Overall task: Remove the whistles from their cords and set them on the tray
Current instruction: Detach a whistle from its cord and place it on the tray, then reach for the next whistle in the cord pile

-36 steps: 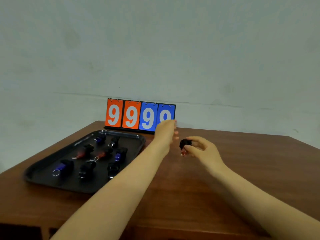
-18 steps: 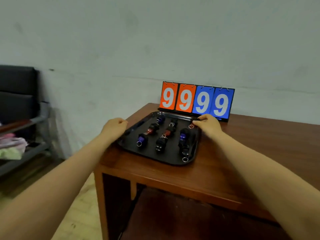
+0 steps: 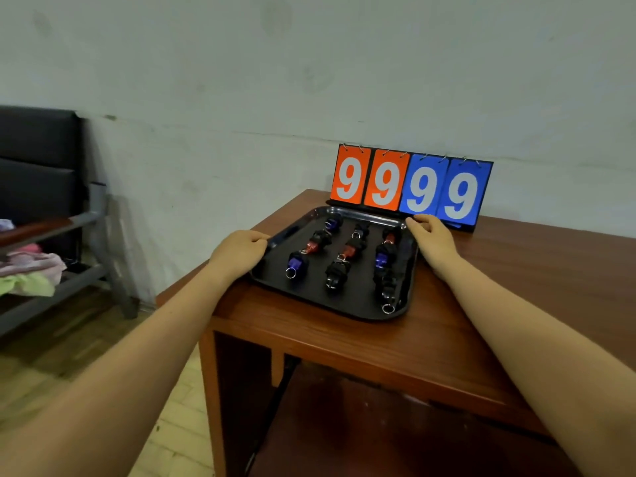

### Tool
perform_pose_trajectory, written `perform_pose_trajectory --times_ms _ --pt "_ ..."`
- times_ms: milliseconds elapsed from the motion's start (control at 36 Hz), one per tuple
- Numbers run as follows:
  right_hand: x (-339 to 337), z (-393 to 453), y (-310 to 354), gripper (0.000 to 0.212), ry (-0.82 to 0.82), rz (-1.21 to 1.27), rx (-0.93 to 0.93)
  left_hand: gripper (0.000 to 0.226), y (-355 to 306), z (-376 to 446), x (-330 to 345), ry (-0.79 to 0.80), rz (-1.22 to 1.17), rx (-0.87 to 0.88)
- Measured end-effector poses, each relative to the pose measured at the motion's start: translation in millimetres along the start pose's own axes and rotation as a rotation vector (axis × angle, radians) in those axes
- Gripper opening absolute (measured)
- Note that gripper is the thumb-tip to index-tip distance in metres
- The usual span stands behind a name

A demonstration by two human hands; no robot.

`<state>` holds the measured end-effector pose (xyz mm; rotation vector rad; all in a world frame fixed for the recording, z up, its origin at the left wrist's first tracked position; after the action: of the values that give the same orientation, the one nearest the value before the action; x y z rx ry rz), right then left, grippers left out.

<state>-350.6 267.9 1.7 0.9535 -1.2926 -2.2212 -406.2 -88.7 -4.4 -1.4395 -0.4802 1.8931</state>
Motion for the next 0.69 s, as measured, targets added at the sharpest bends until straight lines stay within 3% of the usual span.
perform_pose_trajectory --times_ms 111,306,528,694 --pt "-25.3 -18.7 -4.7 0.041 -0.08 0.099 0.089 0.036 -3.3 -9.6 0.6 0.021 0.085 -0.013" --pt "-69.4 -80.4 -1.7 0.038 -0.012 0.076 0.11 0.03 -20.9 -51.0 -0.1 -0.022 0.272 -0.111" --pt "-128.2 -155.1 0.4 0.04 -0.018 -0.051 0.058 0.039 -52.8 -116.3 7.4 0.095 0.263 0.002" --pt "-143.2 -187.3 5.3 0.055 -0.072 -0.329 0.073 0.045 -90.0 -158.8 19.2 0.149 0.284 0.147"
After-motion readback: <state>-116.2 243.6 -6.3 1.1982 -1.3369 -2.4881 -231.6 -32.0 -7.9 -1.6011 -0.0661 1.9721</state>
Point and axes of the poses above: each hand's wrist, its own z-axis towards the middle knuckle, its own x-axis out of the palm, y = z × x, the point moved 7 cm from there along z, towards the middle knuckle, and after that the axes turned 7 degrees about -y, right-handed, at the moved point
